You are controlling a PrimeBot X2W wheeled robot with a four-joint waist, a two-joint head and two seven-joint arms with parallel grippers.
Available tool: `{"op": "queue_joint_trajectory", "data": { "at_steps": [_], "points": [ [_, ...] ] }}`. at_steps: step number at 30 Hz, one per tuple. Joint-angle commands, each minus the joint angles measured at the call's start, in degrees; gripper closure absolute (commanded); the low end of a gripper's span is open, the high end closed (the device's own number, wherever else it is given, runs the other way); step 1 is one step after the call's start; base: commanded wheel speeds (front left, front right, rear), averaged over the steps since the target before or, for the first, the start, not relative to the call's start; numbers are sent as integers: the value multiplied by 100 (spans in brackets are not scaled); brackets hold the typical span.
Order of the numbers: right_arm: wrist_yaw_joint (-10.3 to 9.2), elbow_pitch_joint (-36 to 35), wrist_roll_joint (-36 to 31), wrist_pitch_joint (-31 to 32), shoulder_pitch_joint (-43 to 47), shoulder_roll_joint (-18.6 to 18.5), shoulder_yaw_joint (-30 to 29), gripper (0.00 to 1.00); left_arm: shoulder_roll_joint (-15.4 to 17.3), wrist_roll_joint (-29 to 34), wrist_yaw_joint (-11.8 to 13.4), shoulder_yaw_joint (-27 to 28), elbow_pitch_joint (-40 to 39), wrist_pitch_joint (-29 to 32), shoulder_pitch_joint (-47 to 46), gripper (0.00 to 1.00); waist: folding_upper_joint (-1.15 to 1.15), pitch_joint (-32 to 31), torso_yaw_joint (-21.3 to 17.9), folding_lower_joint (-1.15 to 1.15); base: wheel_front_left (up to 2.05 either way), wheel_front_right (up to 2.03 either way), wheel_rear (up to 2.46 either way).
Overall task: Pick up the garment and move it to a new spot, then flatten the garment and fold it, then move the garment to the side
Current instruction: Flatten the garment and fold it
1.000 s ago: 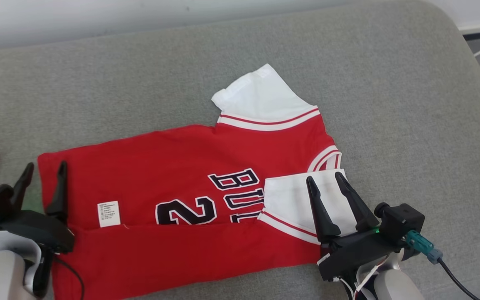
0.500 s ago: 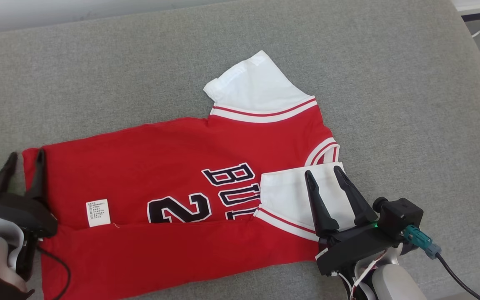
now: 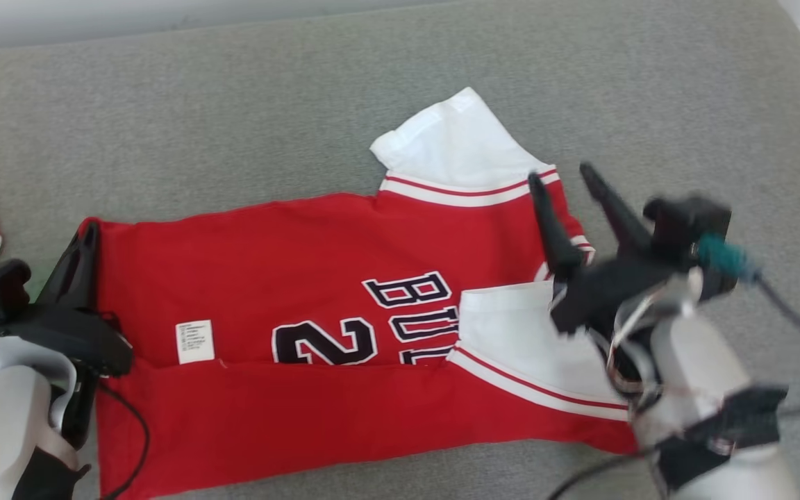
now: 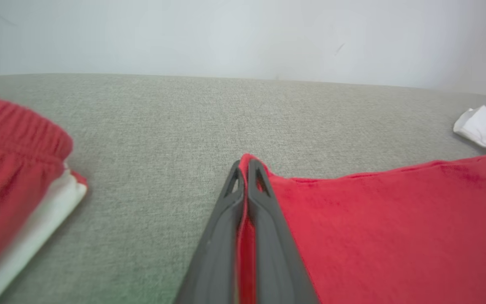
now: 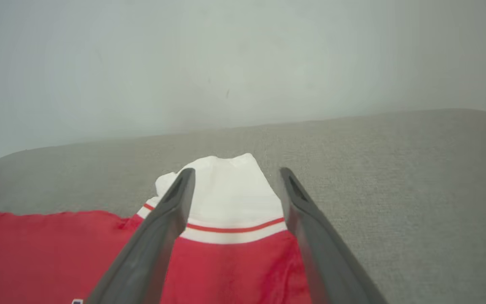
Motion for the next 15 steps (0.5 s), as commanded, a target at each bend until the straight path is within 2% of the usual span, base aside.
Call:
{"op": "queue_joint_trajectory", "data": {
  "at_steps": [1, 8, 15],
  "points": [
    [-4, 165, -14, 136, -273, -66, -37, 0, 15, 35, -18, -34, -95, -46, 76, 100, -1, 33, 97, 0, 0, 0, 0],
    [-4, 1571, -184, 876, -1553, -95, -353, 0, -45, 94, 44, -199, -672, 57, 195, 100, -1, 181, 321, 0, 0, 0, 0],
    [-4, 3114, -327, 1101, -2726, -3, -486, 0, -99, 133, 107, -345, -1207, 226, 259, 100, -1, 333, 520, 0, 0, 0, 0]
  ]
}}
